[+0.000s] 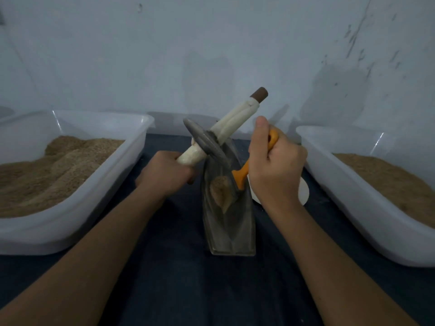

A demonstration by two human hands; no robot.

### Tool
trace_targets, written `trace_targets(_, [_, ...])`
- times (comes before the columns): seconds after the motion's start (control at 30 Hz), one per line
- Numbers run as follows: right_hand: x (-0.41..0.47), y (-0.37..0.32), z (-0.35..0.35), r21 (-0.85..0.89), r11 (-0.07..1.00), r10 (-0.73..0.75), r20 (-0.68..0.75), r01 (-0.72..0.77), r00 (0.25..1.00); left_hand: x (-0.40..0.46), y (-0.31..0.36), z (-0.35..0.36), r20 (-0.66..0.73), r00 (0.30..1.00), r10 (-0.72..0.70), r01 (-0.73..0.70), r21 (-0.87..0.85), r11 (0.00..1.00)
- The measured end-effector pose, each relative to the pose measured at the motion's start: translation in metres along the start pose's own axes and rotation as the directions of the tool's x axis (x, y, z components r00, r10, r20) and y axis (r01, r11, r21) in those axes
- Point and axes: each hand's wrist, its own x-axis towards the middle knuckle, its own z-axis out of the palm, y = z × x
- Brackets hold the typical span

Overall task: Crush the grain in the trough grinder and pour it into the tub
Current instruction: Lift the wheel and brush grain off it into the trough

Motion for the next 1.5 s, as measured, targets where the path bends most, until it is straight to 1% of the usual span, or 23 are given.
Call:
trace_targets(0.07, [0.005, -0.004, -0.004, 0.055, 0.998, 0.033, -0.017, -0.032, 0.999, 0.001, 0.0, -0.001, 0.001, 1.0, 0.004, -0.004, 0.013, 1.0])
trace_targets(0.17, [0.017, -0.006, -0.013, 0.188, 0.964, 0.199, -0.046, -0.187, 0.979, 0.001, -0.001, -0.002, -0.004, 1.0, 0.001, 0.0, 0.023, 1.0])
trace_targets(0.27, [0.025, 0.0, -0.021, 0.193, 0.931, 0.328, -0.065, -0.311, 0.942, 0.002, -0.002, -0.004, -0.043, 0.999, -0.008, 0.012, 0.089, 0.996])
trace_targets(0.4, [0.026, 0.011, -0.025, 0.169, 0.909, 0.402, -0.103, -0.382, 0.91, 0.001, 0.001, -0.007, -0.086, 0.996, 0.014, 0.004, 0.208, 0.978])
trace_targets(0.6, [0.031, 0.024, -0.031, 0.086, 0.924, 0.382, -0.203, -0.372, 0.902, 0.001, -0.001, -0.007, -0.091, 0.993, 0.079, -0.048, 0.306, 0.951])
trace_targets(0.7, [0.031, 0.029, -0.034, 0.009, 0.945, 0.32, -0.233, -0.327, 0.918, 0.002, -0.003, -0.005, -0.102, 0.989, 0.109, -0.066, 0.357, 0.932])
trace_targets(0.8, [0.033, 0.029, -0.037, -0.029, 0.959, 0.266, -0.253, -0.282, 0.93, 0.004, -0.005, -0.002, -0.099, 0.986, 0.133, -0.084, 0.392, 0.916])
trace_targets(0.87, [0.034, 0.028, -0.038, -0.068, 0.969, 0.212, -0.259, -0.237, 0.942, 0.004, -0.005, -0.001, -0.095, 0.986, 0.138, -0.087, 0.412, 0.907])
trace_targets(0.93, [0.035, 0.027, -0.038, -0.147, 0.972, 0.14, -0.253, -0.181, 0.957, 0.005, -0.005, 0.0, -0.094, 0.984, 0.149, -0.095, 0.428, 0.899])
trace_targets(1.0, [0.033, 0.028, -0.038, -0.234, 0.965, 0.069, -0.209, -0.119, 0.975, 0.005, -0.006, 0.001, -0.105, 0.981, 0.161, -0.099, 0.443, 0.891])
trace_targets(1.1, [0.027, 0.035, -0.038, -0.346, 0.938, 0.006, -0.067, -0.029, 0.998, 0.005, -0.007, 0.001, -0.103, 0.979, 0.173, -0.108, 0.456, 0.883])
trace_targets(1.2, [0.022, 0.04, -0.035, -0.416, 0.906, -0.036, 0.096, 0.072, 0.995, 0.005, -0.008, 0.002, -0.099, 0.978, 0.183, -0.118, 0.462, 0.879])
trace_targets(1.27, [0.021, 0.039, -0.034, -0.442, 0.889, -0.035, 0.191, 0.118, 0.981, 0.005, -0.009, 0.001, -0.1, 0.976, 0.193, -0.126, 0.464, 0.877])
trace_targets(1.33, [0.022, 0.039, -0.035, -0.439, 0.88, -0.052, 0.293, 0.183, 0.955, 0.004, -0.008, 0.001, -0.1, 0.975, 0.198, -0.129, 0.467, 0.875])
trace_targets(1.4, [0.023, 0.039, -0.039, -0.392, 0.892, -0.048, 0.413, 0.225, 0.909, 0.003, -0.008, 0.0, -0.102, 0.975, 0.199, -0.129, 0.471, 0.872])
trace_targets(1.5, [0.025, 0.039, -0.044, -0.373, 0.896, 0.034, 0.598, 0.241, 0.801, 0.002, -0.006, 0.0, -0.093, 0.977, 0.194, -0.127, 0.483, 0.866])
